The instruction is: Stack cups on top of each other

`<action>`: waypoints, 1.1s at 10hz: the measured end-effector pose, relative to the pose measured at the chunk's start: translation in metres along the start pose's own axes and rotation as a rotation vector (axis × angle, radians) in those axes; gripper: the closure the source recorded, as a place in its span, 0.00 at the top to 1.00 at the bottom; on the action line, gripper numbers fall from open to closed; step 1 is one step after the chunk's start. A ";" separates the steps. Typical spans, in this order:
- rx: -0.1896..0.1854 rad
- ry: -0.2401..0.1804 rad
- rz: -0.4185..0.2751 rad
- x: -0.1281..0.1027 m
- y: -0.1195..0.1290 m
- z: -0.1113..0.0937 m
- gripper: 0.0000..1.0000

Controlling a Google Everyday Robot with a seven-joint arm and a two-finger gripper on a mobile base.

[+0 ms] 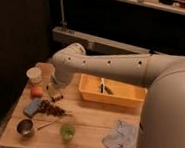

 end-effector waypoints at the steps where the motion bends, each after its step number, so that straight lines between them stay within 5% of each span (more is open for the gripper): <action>1: 0.000 0.000 0.000 0.000 0.000 0.000 0.54; 7: 0.004 0.020 -0.001 -0.001 0.001 -0.002 0.54; 11: -0.029 0.044 -0.054 -0.004 0.057 -0.013 0.54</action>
